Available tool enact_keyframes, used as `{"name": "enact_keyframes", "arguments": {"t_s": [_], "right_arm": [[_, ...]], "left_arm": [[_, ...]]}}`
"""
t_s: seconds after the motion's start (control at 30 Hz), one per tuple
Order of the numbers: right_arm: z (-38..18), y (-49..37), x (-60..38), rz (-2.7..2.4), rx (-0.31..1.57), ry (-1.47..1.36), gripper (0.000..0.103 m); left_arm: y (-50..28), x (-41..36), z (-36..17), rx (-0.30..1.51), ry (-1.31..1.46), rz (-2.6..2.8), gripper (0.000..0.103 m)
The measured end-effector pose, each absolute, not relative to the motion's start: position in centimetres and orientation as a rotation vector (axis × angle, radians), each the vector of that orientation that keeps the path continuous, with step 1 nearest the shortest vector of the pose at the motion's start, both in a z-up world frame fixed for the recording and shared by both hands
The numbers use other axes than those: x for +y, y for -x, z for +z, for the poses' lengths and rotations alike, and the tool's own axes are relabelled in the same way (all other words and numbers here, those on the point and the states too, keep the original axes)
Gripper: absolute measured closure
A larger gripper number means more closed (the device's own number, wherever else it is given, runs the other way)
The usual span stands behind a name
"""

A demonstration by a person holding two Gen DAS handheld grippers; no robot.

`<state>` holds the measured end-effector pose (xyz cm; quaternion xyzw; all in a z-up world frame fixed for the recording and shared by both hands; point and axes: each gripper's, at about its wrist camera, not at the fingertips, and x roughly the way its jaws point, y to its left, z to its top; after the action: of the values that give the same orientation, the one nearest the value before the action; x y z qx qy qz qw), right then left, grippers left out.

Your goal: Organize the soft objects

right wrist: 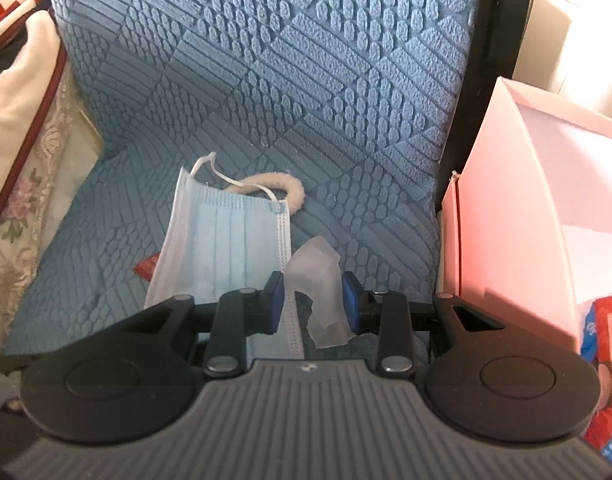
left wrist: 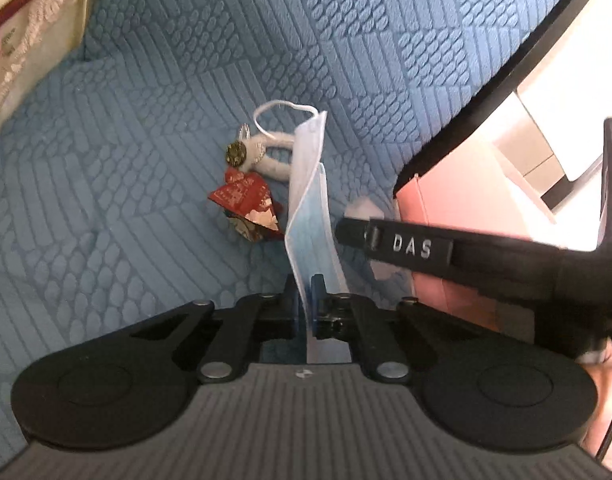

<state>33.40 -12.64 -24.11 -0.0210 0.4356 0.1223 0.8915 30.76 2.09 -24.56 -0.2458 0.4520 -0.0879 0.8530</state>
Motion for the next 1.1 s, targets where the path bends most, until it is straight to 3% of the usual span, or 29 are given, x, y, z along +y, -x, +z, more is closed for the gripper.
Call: {"name": "enact_keyframes", "arguments": {"t_s": [1.1], "right_arm": [[-21.8,-24.9,-13.6,0.286,0.880,0.053,0.068]], "left_arm": [[-23.3,4.3,-20.0,0.857,0.426,-0.138,0.097]]}}
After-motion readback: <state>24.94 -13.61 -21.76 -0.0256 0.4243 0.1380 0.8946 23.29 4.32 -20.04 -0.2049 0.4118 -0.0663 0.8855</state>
